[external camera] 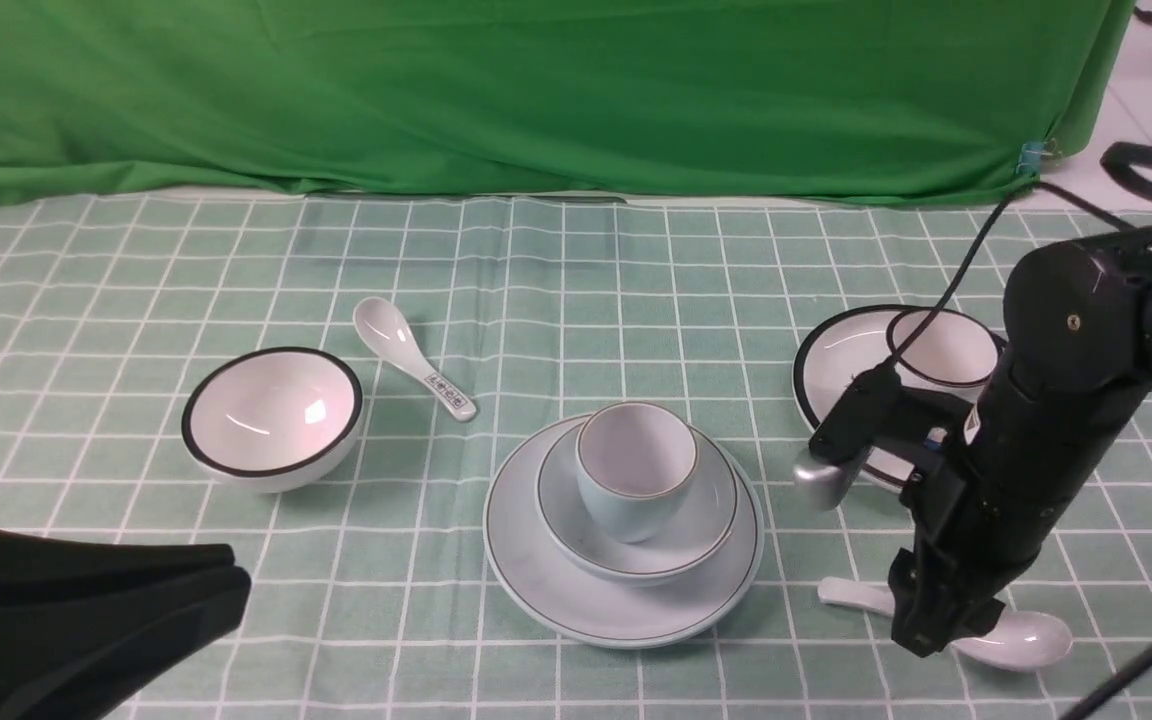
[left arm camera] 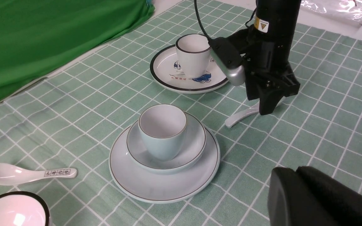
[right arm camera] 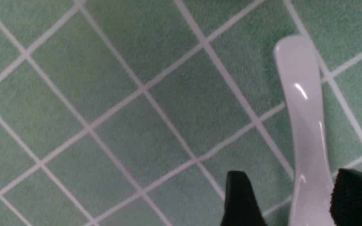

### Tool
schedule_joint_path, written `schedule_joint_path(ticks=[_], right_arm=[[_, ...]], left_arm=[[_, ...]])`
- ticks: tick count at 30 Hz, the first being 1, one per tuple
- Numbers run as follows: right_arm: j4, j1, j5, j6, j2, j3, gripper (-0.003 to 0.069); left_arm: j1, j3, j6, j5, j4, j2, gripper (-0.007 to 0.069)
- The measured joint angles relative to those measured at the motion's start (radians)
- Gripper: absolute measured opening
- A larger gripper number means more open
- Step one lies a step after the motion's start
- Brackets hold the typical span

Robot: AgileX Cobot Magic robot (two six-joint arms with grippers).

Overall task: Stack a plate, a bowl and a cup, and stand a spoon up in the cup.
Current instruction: Use the right arm to grab a blue soup spoon, then use the right arm to put the blue soup spoon into the blue teacup in the middle

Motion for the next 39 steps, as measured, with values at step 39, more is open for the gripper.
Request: schedule_joint_path(ticks=[39], right_arm=[[0.26, 0.061, -0.275, 0.106, -0.277, 0.056, 0.017]], left_arm=[[0.0, 0.0, 0.029, 0.022, -0.017, 0.0, 0.0011]])
